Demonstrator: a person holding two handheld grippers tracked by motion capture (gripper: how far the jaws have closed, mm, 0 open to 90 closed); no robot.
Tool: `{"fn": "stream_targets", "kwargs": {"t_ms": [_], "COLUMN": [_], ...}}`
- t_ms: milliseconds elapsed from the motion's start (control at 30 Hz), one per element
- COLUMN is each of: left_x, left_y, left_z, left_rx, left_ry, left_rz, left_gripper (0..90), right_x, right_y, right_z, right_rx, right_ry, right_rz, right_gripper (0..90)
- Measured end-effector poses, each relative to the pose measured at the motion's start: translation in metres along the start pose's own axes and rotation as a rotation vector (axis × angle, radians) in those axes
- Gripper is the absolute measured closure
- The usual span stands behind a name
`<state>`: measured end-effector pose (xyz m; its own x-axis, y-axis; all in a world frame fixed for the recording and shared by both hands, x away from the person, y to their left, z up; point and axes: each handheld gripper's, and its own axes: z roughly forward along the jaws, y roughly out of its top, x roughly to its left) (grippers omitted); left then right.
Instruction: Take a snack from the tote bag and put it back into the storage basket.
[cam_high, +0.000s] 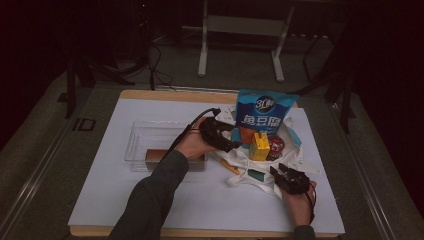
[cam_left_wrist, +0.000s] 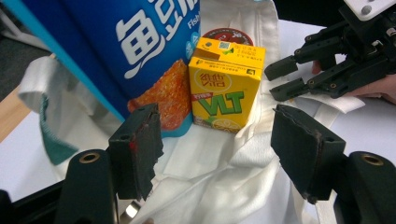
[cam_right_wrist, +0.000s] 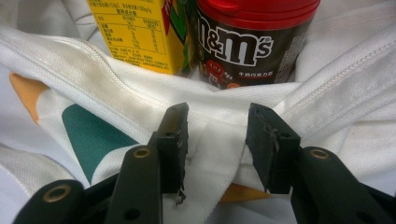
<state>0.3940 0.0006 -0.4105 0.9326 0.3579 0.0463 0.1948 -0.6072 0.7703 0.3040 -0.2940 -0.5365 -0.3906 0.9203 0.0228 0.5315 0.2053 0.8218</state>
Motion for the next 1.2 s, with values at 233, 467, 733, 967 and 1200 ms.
{"fn": "stream_targets", "kwargs": {"t_ms": [233, 467, 733, 967, 1200], "left_x": [0.0, 0.001, 0.004, 0.004, 0.005], "left_y": [0.004, 0.005, 0.009, 0.011, 0.011], "left_z": [0.011, 0.022, 0.033, 0.04, 0.047], "left_rx": [0.019, 0.038, 0.056, 0.076, 0.081], "left_ry": [-0.018, -0.033, -0.034, -0.022, -0.026], "left_rz": [-0.006, -0.019, -0.032, -0.033, -0.019], "left_gripper": [33.7, 30.0, 25.0, 27.5, 28.5], "right_x": [0.0, 0.0, 0.0, 0.0, 0.0], "right_y": [0.0, 0.0, 0.0, 0.0, 0.0], "right_z": [0.0, 0.0, 0.0, 0.0, 0.0], "right_rx": [0.001, 0.001, 0.0, 0.0, 0.0], "right_ry": [0.001, 0.001, 0.002, 0.003, 0.003], "right_rz": [0.001, 0.002, 0.003, 0.004, 0.004], "right_gripper": [58.4, 58.4, 58.4, 58.4, 58.4]}}
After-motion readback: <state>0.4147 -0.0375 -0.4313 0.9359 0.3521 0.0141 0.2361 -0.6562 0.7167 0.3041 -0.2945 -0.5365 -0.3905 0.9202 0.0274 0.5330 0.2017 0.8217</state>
